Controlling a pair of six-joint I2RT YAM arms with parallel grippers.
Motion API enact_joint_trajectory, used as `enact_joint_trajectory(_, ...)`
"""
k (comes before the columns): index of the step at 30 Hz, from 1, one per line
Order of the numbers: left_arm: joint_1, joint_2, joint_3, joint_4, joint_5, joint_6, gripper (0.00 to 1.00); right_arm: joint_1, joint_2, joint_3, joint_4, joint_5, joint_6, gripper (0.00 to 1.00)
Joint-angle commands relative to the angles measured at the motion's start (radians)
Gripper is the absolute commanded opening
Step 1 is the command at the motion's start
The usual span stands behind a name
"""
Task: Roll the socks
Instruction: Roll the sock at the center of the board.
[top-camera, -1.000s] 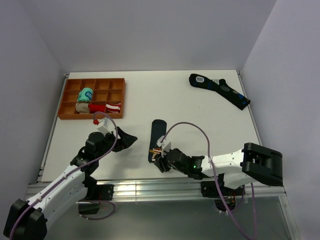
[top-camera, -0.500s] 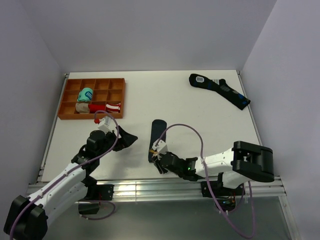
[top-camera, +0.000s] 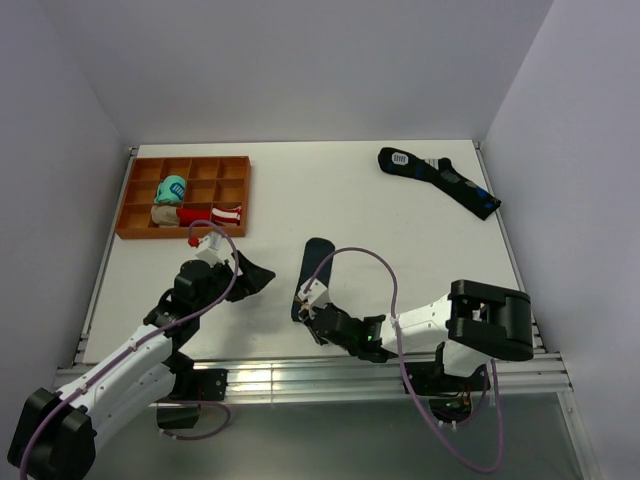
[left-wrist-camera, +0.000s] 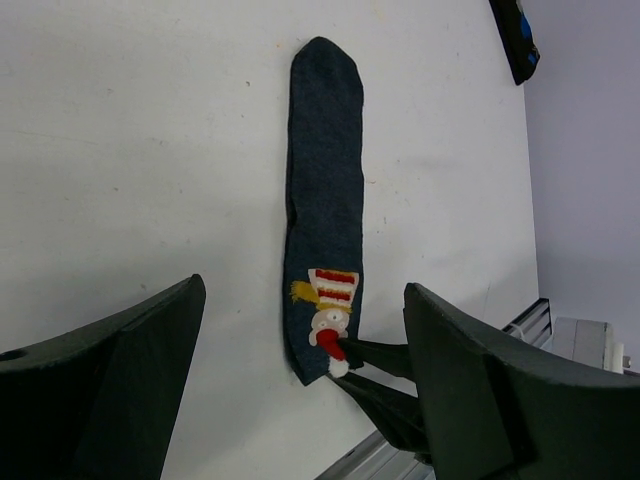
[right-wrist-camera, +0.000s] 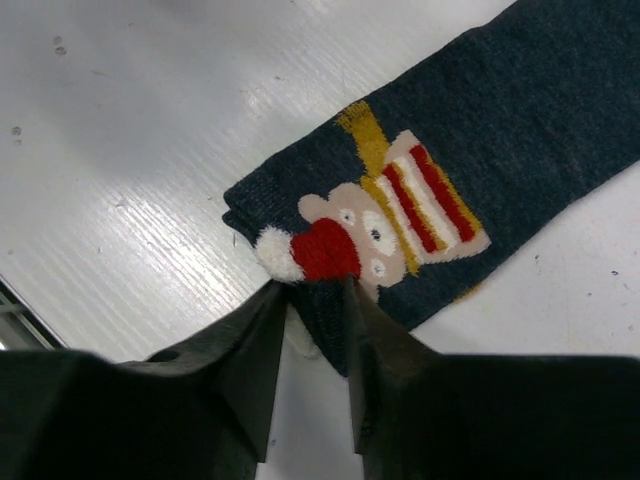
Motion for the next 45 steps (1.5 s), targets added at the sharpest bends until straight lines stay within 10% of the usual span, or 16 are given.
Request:
enact_joint_trajectory(1, -0.003, 0.000, 0.010, 0.031, -0.020, 0.023, 0.86, 0.010, 0.018, -0.005, -0.017, 0.004, 0.018, 0.32)
enact_joint_trajectory(11, -0.005, -0.005, -0.036, 0.066, -0.037, -0.002, 0.84, -0.088, -0.088, -0.032, 0.034, -0.166, -0.057, 0.21)
enact_joint_trajectory(24, -0.011, -0.072, -0.056, 0.028, -0.107, 0.011, 0.81, -0.388, 0.007, 0.141, 0.028, -0.761, -0.156, 0.20)
enact_joint_trajectory(38, -0.028, -0.140, -0.095, -0.104, -0.271, -0.089, 0.60, -0.373, 0.126, 0.287, -0.144, -0.820, -0.248, 0.20)
enact_joint_trajectory(45, -0.031, -0.086, -0.105, -0.084, -0.265, -0.106, 0.41, -0.330, 0.093, 0.288, -0.196, -0.718, -0.220, 0.42)
